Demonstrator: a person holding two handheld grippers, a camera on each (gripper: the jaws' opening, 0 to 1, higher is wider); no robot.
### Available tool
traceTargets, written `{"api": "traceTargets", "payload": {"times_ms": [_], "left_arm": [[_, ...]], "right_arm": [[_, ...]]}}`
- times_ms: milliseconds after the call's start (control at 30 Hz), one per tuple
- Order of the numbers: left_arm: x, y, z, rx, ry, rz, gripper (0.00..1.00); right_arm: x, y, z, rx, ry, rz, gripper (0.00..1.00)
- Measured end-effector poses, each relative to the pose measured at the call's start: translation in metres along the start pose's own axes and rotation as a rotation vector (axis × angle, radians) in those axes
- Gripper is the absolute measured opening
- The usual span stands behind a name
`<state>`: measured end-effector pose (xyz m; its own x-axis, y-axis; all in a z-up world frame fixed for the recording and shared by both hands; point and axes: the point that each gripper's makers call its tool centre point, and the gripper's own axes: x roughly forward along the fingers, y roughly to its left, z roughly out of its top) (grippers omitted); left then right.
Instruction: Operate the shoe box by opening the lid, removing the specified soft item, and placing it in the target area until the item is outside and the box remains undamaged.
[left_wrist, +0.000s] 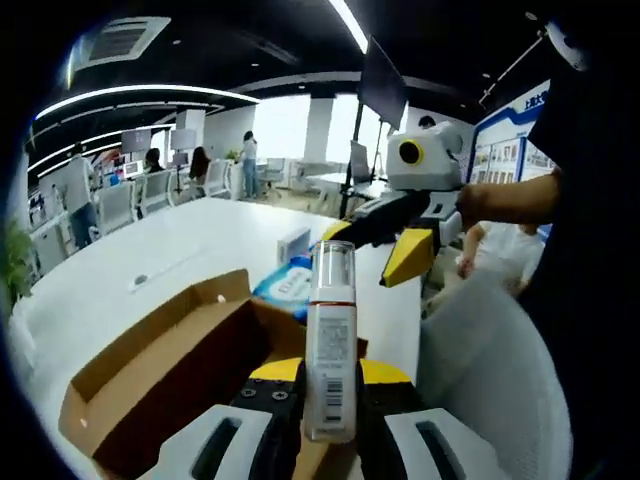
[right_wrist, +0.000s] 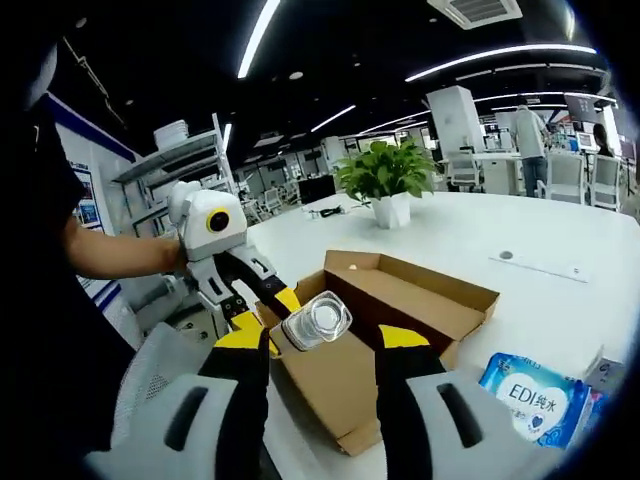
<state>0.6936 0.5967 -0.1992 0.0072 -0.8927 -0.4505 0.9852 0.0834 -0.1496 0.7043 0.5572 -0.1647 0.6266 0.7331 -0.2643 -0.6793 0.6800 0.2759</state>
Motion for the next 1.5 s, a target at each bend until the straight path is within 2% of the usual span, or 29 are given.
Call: {"api": "traceTargets", "payload": {"times_ms": [233, 300, 533, 867, 967, 1067, 1400, 1500], "left_arm": [[0.002, -0.007, 0.003, -0.04, -0.032, -0.027, 0.19], [0.003, -0.009, 0.003, -0.049, -0.036, -0.037, 0.19], [0.004, -0.016, 0.003, -0.099, -0.059, -0.075, 0.19], [0.014, -0.025, 0.0, -0.099, -0.037, -0.102, 0.19], [0.017, -0.021, -0.001, -0.067, -0.025, -0.09, 0.19], [0.021, -0.012, -0.001, 0.003, -0.013, -0.044, 0.19], [0.025, 0.0, 0.008, 0.032, -0.02, -0.002, 0.21], [0.026, 0.002, 0.013, 0.054, -0.025, 0.013, 0.27]], "right_arm": [[0.007, 0.001, 0.003, 0.015, -0.011, 0.027, 0.29], [0.008, 0.006, 0.004, 0.021, -0.014, 0.055, 0.26], [0.008, 0.009, 0.009, 0.055, -0.02, 0.074, 0.23], [0.013, 0.018, 0.012, -0.004, 0.0, 0.084, 0.21], [0.014, 0.018, 0.012, -0.058, 0.02, 0.061, 0.2], [0.015, 0.014, 0.011, -0.074, 0.042, 0.021, 0.19], [0.011, 0.004, 0.022, -0.083, 0.021, -0.029, 0.19], [0.009, 0.001, 0.026, -0.082, 0.014, -0.043, 0.19]]}}
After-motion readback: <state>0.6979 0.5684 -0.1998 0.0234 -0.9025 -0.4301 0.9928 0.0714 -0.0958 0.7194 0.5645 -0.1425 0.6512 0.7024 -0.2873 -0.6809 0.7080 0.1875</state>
